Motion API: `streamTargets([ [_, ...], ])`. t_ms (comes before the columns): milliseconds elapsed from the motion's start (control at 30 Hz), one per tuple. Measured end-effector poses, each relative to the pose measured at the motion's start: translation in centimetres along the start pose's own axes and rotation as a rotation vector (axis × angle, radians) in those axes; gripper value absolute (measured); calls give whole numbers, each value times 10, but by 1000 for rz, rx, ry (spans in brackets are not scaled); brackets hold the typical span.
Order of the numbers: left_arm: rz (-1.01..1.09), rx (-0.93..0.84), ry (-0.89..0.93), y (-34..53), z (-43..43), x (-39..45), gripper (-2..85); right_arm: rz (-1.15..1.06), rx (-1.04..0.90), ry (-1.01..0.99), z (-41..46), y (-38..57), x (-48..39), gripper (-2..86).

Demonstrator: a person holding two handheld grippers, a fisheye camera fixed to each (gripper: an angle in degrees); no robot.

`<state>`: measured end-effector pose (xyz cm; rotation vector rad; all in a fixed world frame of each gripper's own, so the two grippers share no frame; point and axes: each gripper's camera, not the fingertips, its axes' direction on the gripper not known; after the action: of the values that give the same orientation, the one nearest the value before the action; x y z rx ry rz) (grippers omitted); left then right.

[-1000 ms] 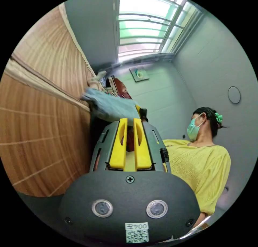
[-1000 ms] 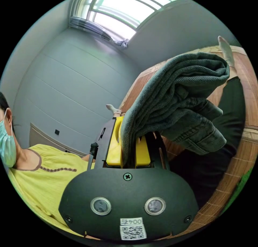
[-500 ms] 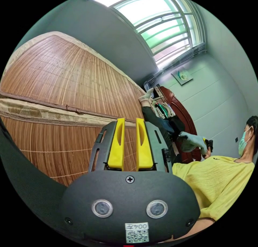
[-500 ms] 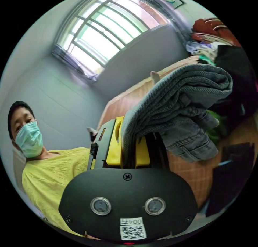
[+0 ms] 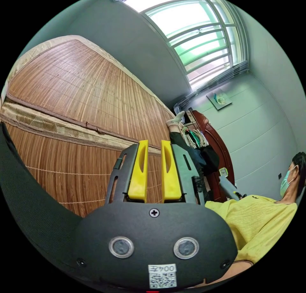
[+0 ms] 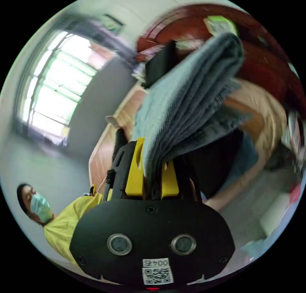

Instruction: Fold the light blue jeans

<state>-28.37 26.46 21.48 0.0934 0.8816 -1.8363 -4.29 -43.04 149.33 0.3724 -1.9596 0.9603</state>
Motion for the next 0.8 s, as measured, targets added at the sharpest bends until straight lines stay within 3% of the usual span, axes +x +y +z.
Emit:
streamTargets([
  [133, -7, -12, -25, -5, 5, 7, 64, 597, -106, 95, 81, 52, 185, 98],
  [200, -15, -20, -33, -8, 5, 9, 61, 693, -7, 37, 94, 80, 219, 106],
  [267, -27, -11, -41, -9, 4, 11, 59, 642, 112, -34, 86, 92, 218, 108],
  [333, -38, 15, -35, -8, 3, 11, 57, 609, 99, 27, 76, 87, 205, 110],
  [433, -44, 34, -42, -9, 5, 12, 54, 535, 103, 355, 46, 68, 156, 98],
  [500, -31, 21, -52, -11, 8, 14, 50, 411, 240, 589, 28, 59, 101, 64],
  [567, -1, 3, -63, -11, 11, 18, 37, 77, 475, 732, 39, 54, 7, 27],
  [633, 30, 13, -70, -10, 10, 22, 28, -132, 450, 634, 83, 39, -39, 32],
  [667, 43, 26, -79, -8, 9, 23, 22, -197, 317, 521, 125, 19, -55, 58],
  [800, 57, 64, -69, -5, 3, 24, 22, -264, 23, 272, 262, -24, -80, 159],
])
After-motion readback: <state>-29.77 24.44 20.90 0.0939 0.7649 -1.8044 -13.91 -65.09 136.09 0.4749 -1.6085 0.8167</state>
